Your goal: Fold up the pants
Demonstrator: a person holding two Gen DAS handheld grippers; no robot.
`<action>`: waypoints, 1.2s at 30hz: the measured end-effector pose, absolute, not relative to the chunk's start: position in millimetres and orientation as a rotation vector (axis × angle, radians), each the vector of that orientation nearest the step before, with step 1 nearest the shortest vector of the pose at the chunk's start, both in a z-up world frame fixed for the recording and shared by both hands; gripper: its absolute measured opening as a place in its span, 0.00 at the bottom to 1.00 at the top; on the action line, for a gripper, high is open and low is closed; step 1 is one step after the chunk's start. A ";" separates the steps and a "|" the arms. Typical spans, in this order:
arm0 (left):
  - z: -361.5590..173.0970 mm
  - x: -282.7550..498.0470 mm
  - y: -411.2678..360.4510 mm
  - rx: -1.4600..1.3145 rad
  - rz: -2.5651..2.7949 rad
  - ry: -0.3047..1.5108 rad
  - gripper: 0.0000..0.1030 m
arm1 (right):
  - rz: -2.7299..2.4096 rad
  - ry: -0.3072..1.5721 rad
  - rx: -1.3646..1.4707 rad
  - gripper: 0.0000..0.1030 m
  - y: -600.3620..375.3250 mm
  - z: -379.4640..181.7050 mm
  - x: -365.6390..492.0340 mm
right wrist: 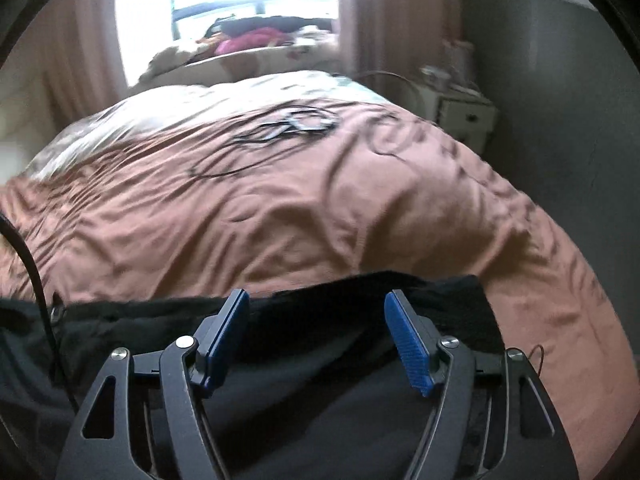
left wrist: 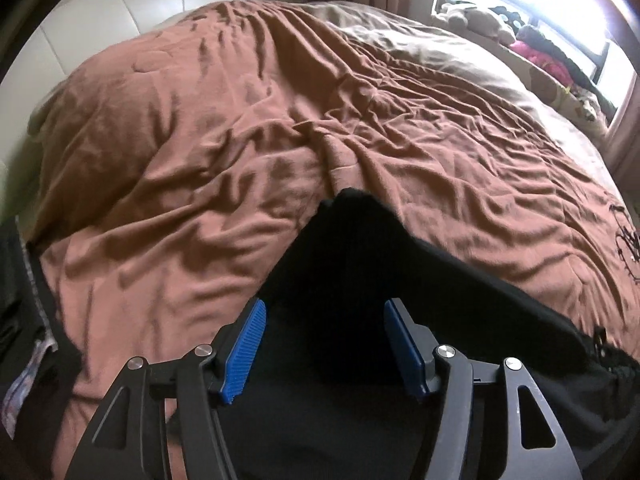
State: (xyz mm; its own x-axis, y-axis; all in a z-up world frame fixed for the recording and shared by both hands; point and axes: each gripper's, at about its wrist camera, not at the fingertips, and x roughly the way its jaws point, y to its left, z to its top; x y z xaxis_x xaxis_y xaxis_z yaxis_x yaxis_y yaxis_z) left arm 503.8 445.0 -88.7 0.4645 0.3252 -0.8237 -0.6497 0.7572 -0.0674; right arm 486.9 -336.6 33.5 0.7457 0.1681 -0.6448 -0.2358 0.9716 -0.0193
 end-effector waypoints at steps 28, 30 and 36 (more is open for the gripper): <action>-147.4 394.3 443.7 -0.698 0.598 0.949 0.49 | 0.651 0.757 -0.396 0.66 -228.0 22.0 470.8; -154.3 397.6 447.1 -0.712 0.612 0.947 0.41 | 0.674 0.761 -0.429 0.66 -219.9 17.3 472.9; -160.3 387.8 461.0 -0.786 0.641 0.882 0.02 | 0.727 0.767 -0.528 0.63 -196.6 7.7 480.7</action>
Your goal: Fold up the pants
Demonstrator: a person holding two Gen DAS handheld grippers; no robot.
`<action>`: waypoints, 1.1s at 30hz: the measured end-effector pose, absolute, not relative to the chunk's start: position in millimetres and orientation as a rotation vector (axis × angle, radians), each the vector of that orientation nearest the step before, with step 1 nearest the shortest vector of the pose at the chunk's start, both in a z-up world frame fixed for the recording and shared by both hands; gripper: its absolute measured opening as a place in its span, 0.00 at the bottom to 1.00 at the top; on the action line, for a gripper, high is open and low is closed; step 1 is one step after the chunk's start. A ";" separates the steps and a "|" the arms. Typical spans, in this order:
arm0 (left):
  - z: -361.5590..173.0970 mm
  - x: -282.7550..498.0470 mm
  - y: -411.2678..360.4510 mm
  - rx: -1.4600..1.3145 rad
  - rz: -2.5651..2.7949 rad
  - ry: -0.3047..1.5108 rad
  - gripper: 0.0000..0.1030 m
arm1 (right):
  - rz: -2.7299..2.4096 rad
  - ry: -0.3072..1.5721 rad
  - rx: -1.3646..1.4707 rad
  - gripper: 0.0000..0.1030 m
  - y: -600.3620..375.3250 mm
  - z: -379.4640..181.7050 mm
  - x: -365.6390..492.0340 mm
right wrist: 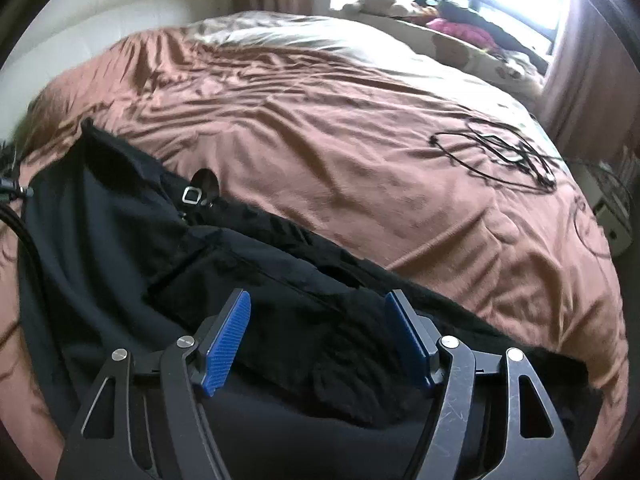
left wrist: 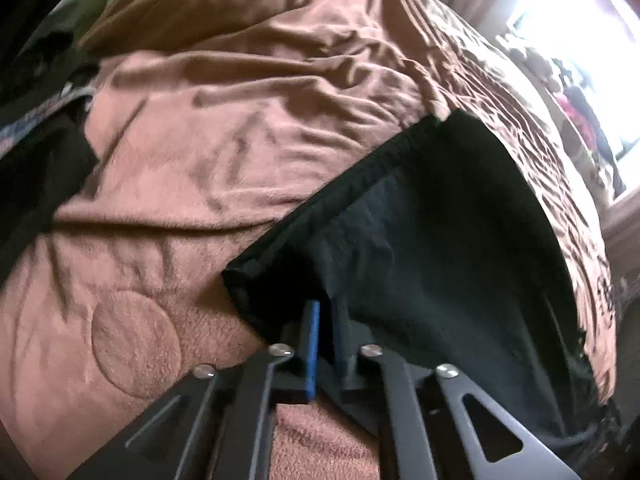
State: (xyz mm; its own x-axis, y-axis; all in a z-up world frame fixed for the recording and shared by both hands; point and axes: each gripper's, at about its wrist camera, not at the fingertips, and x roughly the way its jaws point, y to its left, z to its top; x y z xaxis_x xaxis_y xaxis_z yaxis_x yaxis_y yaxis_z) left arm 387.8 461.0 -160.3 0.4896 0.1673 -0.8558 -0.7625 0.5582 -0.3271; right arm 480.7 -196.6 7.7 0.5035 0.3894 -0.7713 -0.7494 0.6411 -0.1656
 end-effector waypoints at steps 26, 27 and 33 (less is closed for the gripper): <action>-159.4 384.0 455.7 -0.703 0.673 0.930 0.01 | 0.919 0.886 -0.850 0.31 -99.8 -54.6 523.6; -159.2 383.9 455.9 -0.702 0.672 0.929 0.01 | 0.928 0.892 -0.850 0.19 -100.2 -55.3 523.0; -154.5 379.4 454.2 -0.704 0.675 0.914 0.01 | 0.897 0.798 -0.873 0.00 -100.3 -37.1 508.5</action>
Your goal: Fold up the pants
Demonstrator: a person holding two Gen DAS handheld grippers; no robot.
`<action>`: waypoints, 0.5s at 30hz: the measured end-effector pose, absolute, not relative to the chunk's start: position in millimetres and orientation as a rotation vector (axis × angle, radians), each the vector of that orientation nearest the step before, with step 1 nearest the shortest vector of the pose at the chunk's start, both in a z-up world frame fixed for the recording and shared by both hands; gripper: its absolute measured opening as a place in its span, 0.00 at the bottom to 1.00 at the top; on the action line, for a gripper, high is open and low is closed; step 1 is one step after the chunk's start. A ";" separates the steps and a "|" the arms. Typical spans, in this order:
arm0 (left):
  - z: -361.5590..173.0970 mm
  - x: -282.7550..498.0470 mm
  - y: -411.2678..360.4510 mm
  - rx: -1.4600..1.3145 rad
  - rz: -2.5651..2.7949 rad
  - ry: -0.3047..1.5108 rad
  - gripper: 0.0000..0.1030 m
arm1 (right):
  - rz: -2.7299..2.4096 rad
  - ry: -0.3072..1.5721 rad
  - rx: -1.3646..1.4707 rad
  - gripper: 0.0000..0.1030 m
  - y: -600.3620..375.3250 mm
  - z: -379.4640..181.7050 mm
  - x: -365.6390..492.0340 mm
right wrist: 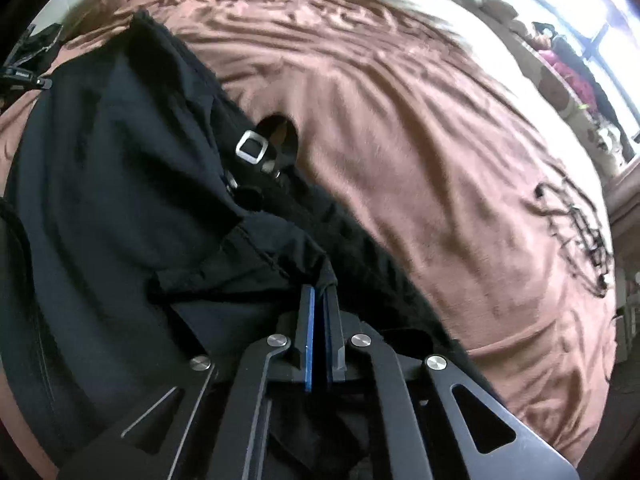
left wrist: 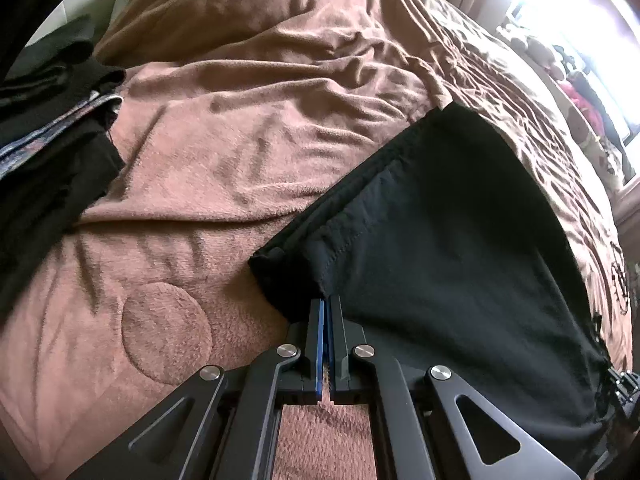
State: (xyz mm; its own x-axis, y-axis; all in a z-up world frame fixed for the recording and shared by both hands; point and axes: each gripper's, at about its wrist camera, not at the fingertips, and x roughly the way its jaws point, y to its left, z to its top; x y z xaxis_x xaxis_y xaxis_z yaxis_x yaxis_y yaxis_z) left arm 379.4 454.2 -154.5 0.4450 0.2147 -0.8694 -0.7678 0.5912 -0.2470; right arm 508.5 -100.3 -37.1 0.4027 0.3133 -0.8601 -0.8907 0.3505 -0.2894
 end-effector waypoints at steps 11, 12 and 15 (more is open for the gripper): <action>-153.6 383.2 451.0 -0.670 0.687 0.911 0.01 | 0.743 0.696 -0.829 0.00 -87.1 -38.0 510.7; -153.8 382.9 451.3 -0.669 0.693 0.910 0.01 | 0.723 0.715 -0.827 0.00 -83.9 -45.6 513.4; -155.9 382.7 453.5 -0.685 0.689 0.926 0.02 | 0.670 0.752 -0.832 0.07 -73.8 -60.5 513.9</action>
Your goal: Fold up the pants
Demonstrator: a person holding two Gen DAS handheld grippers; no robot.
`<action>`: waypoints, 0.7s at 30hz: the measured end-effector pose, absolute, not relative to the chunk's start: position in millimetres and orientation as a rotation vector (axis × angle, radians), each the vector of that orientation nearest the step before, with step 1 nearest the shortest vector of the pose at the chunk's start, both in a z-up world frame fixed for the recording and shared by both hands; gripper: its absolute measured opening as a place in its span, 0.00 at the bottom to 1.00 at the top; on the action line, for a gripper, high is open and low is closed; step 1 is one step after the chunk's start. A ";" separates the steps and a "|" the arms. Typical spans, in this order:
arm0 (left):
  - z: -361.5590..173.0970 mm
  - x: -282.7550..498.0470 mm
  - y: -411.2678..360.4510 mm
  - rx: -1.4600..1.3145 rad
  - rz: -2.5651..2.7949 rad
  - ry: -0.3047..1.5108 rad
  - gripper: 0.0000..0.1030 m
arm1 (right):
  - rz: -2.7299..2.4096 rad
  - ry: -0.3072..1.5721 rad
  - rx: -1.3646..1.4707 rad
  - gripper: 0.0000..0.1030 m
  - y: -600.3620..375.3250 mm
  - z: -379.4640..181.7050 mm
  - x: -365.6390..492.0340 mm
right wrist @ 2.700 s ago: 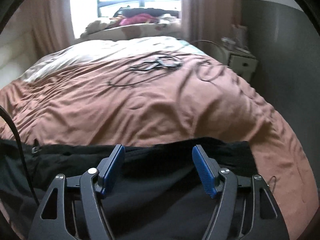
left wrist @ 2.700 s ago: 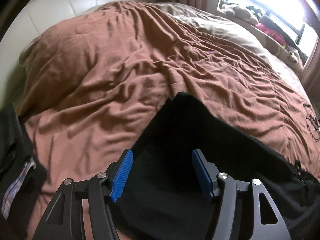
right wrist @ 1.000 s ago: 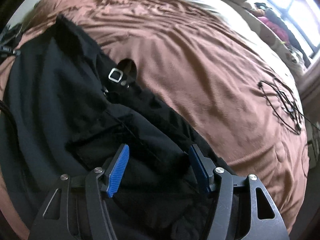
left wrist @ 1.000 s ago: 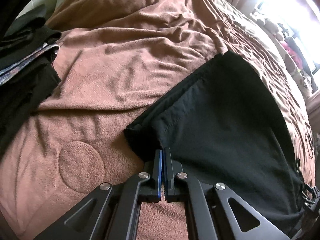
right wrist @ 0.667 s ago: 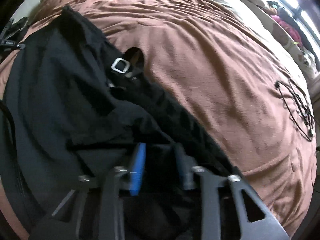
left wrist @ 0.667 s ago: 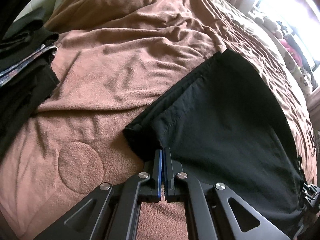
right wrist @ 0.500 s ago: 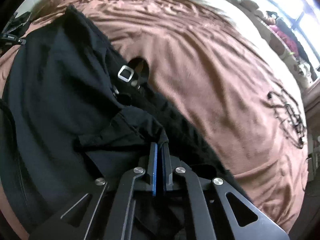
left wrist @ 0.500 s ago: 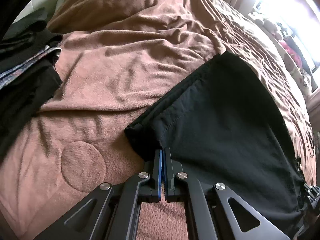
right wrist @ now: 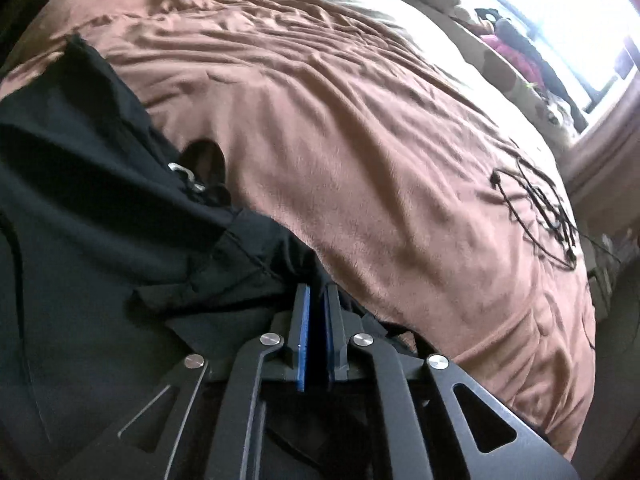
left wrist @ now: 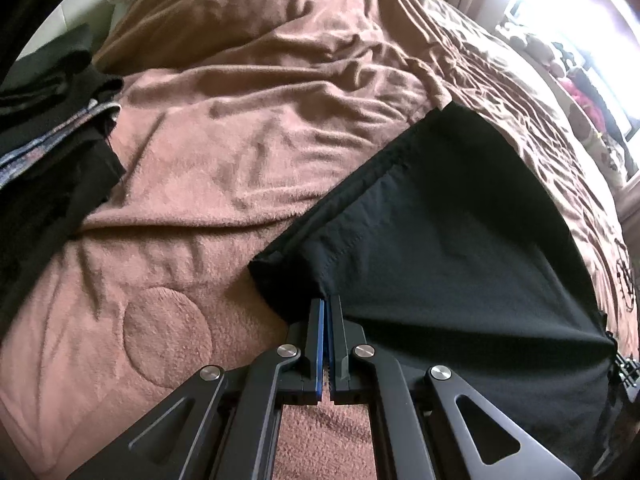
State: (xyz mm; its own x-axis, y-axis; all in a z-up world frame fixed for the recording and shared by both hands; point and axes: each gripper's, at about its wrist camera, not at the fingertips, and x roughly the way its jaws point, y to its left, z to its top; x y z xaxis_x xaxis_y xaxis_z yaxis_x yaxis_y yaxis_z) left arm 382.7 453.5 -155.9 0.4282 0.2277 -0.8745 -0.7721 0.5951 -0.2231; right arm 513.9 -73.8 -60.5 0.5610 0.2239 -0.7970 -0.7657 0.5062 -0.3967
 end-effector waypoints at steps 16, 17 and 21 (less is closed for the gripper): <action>-153.1 355.8 458.2 -0.876 0.596 0.865 0.40 | 0.591 0.804 -0.508 0.66 -199.1 20.3 449.7; -153.7 356.6 457.8 -0.883 0.592 0.864 0.42 | 0.589 0.810 -0.491 0.66 -209.6 24.0 445.7; -160.2 360.0 456.3 -0.936 0.567 0.860 0.42 | 0.577 0.853 -0.395 0.66 -253.0 41.1 426.2</action>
